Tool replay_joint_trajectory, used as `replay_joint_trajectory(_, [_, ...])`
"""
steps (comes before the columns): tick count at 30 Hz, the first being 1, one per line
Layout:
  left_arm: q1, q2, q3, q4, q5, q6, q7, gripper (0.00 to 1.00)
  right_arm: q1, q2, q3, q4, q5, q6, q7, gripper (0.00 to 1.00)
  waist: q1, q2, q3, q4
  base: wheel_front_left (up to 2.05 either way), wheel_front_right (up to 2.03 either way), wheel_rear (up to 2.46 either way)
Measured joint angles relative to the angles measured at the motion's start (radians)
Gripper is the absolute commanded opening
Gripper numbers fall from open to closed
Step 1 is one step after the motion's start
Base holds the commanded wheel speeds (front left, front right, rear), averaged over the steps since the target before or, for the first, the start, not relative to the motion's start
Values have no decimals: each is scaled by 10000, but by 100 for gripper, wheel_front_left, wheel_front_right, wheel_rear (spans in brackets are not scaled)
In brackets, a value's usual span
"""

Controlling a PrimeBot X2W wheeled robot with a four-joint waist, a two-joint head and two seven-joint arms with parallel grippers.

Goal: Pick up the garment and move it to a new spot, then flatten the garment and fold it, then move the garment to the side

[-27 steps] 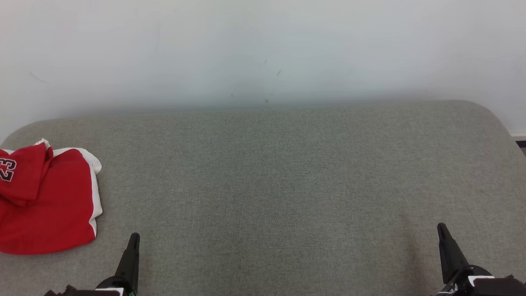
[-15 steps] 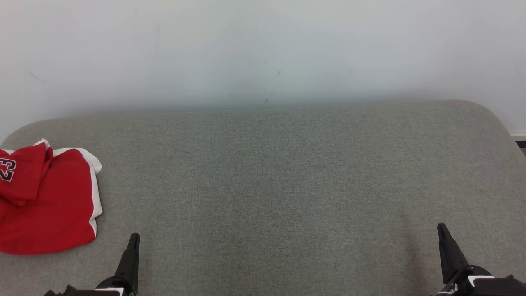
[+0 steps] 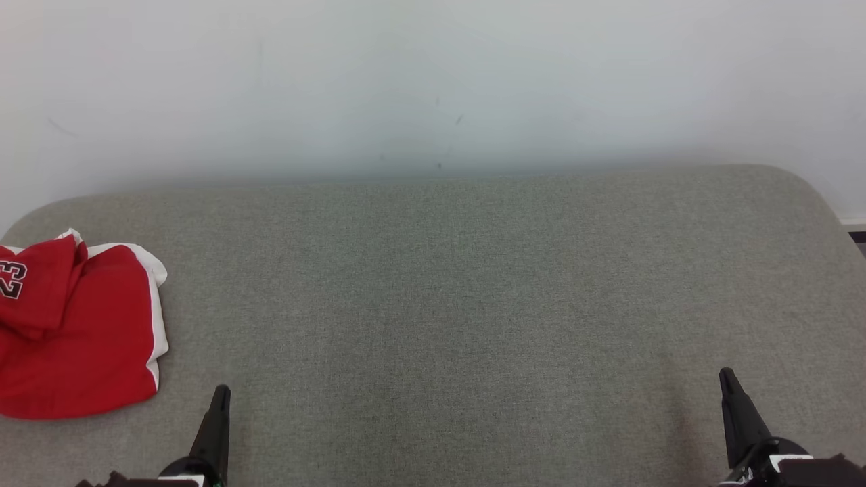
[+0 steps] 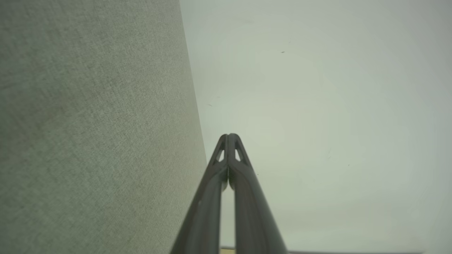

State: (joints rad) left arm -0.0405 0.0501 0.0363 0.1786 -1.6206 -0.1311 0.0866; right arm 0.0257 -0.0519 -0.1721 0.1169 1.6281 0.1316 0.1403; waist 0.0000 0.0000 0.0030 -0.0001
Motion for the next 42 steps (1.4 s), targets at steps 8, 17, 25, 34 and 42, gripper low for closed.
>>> replay_joint_trajectory(8, [335, -40, -48, 405, 13, 4, -107, 100, 267, 52, 102, 462, 0, 2, -140, 100, 0, 0, 8, 0, 0, 0, 0])
replay_joint_trajectory(17, [337, -38, -52, 376, 468, 4, -518, 100, 265, 56, 370, 512, -192, 2, -621, 100, 0, 0, 36, -2, 0, 0, 0])
replay_joint_trajectory(25, [336, -38, 10, 372, 1590, 4, -859, 100, 259, 56, 583, 502, -1009, 2, -995, 100, 0, 0, 71, -17, 0, 0, 0])
replay_joint_trajectory(34, [336, -38, 77, 293, 3099, 4, -1204, 100, 256, 54, 880, 539, -2619, 2, -1377, 100, 0, 0, 94, -29, 0, 0, 0])
replay_joint_trajectory(42, [361, -36, 82, 221, 4807, 4, -1473, 100, 256, 52, 1101, 556, -3954, 2, -1691, 100, 0, 0, 101, -28, 0, 0, 0])
